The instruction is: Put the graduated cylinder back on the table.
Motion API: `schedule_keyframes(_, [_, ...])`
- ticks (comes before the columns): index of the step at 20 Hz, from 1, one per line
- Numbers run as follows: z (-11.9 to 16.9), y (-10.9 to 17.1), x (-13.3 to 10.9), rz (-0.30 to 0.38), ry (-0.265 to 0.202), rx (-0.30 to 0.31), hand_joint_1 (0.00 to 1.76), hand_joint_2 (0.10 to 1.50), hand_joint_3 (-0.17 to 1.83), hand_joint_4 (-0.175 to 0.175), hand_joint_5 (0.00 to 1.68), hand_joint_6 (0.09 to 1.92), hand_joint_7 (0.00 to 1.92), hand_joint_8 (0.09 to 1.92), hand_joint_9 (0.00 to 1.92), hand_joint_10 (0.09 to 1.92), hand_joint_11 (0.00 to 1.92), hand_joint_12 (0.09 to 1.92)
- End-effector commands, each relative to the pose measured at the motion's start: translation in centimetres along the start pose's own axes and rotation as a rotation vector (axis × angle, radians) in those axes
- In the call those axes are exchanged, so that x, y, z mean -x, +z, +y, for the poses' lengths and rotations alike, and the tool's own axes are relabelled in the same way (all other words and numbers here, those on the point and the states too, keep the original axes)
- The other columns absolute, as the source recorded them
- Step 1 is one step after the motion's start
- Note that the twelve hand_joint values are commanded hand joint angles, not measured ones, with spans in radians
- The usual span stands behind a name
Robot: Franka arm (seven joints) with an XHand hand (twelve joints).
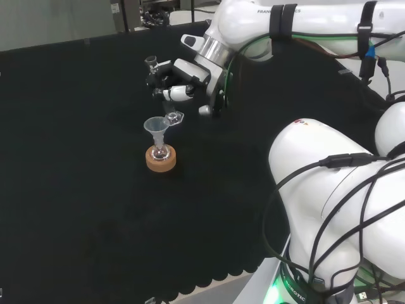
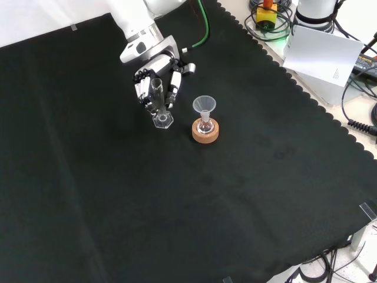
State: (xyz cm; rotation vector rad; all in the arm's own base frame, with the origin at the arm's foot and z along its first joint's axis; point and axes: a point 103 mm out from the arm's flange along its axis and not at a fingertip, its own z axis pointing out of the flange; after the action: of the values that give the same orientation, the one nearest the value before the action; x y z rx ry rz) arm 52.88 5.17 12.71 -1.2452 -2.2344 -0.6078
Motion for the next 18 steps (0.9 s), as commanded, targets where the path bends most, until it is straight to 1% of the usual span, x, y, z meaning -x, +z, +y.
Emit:
schedule_keyframes(1, [0.8, 1.3, 1.0, 0.026, -0.015, 0.046, 1.34, 1.18, -0.01, -0.135, 0.92, 0.84, 0.86, 1.24, 1.34, 0.2, 1.11, 0.76])
schedule_keyframes(8, [0.9, 2.1, 2.1, 0.049, -0.023, 0.091, 1.34, 1.2, 0.0, -0.134, 0.87, 0.87, 0.82, 1.3, 1.3, 0.21, 1.07, 0.79])
schedule_keyframes(16, [0.9, 2.7, 2.3, 0.048, -0.027, 0.101, 1.32, 1.22, 0.01, -0.141, 0.83, 0.9, 0.77, 1.36, 1.25, 0.23, 1.02, 0.83])
schedule_keyframes(18, [0.6, 2.6, 2.4, 0.046, -0.029, 0.106, 1.32, 1.26, 0.04, -0.142, 0.82, 0.9, 0.83, 1.03, 1.23, 0.24, 1.0, 0.84])
